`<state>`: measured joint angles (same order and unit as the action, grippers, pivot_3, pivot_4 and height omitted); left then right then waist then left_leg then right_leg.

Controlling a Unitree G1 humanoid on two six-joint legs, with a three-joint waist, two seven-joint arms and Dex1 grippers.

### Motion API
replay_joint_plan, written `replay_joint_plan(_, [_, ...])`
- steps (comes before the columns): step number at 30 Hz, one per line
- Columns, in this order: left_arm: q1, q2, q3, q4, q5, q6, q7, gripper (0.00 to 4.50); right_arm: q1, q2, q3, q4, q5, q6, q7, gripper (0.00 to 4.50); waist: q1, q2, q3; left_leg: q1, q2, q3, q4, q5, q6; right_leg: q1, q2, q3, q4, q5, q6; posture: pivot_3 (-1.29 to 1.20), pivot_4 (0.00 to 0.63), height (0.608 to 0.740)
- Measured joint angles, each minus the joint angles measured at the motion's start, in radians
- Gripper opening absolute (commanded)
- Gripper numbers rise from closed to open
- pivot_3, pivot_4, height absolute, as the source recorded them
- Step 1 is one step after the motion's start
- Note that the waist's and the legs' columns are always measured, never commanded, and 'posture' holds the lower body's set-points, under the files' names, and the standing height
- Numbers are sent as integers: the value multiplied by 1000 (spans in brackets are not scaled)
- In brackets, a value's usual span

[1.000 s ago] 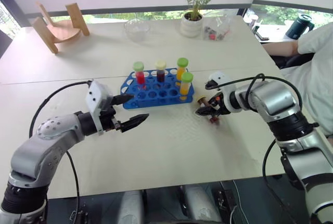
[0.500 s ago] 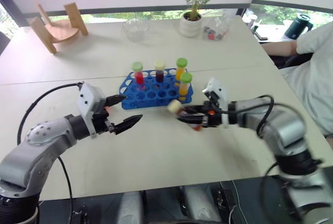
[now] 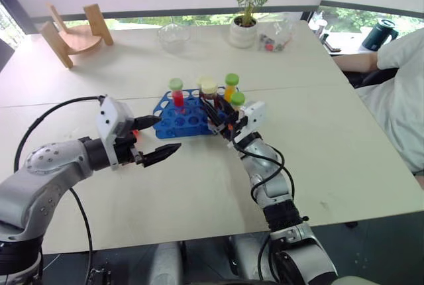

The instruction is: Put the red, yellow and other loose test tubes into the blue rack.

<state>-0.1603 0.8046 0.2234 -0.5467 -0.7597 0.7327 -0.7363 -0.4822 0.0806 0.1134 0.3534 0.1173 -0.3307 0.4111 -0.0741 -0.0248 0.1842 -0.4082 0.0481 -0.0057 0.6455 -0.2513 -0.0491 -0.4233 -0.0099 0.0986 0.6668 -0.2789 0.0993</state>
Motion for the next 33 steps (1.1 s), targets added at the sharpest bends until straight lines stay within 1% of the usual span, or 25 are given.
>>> replay_joint_plan(7, [11, 16, 21, 0, -7, 4, -2, 4500, -68, 19, -5, 145, -17, -104, -33, 867, 4, 0, 0, 0, 0, 0, 0, 0, 0, 0, 0, 0, 0, 0, 0, 0, 150, 740])
replay_joint_plan(24, [35, 15, 25, -4, -13, 4, 16, 4500, -135, 49, -23, 314, -18, -199, -55, 867, 2, 0, 0, 0, 0, 0, 1, 0, 0, 1, -1, 0, 0, 0, 0, 0, 150, 740])
replay_joint_plan(30, [35, 15, 25, -4, -14, 3, 19, 4500, -140, 52, -24, 339, -25, -213, -58, 867, 1, 0, 0, 1, 0, 0, 1, 0, 0, 1, -1, 0, 0, 0, 0, 0, 150, 740])
replay_joint_plan(32, [35, 14, 25, -4, -15, 3, 20, 4500, -138, 52, -23, 337, -24, -211, -51, 1902, 1, 0, 0, 1, 0, 0, 1, 0, 0, 1, -1, 0, 0, 0, 0, 0, 150, 740])
replay_joint_plan(33, [35, 13, 25, -4, -14, 3, 21, 4500, -130, 49, -22, 330, -24, -202, -47, 2287, 1, 0, 0, 1, 0, 0, 1, 0, 0, 1, -1, 0, 0, 0, 0, 0, 150, 740])
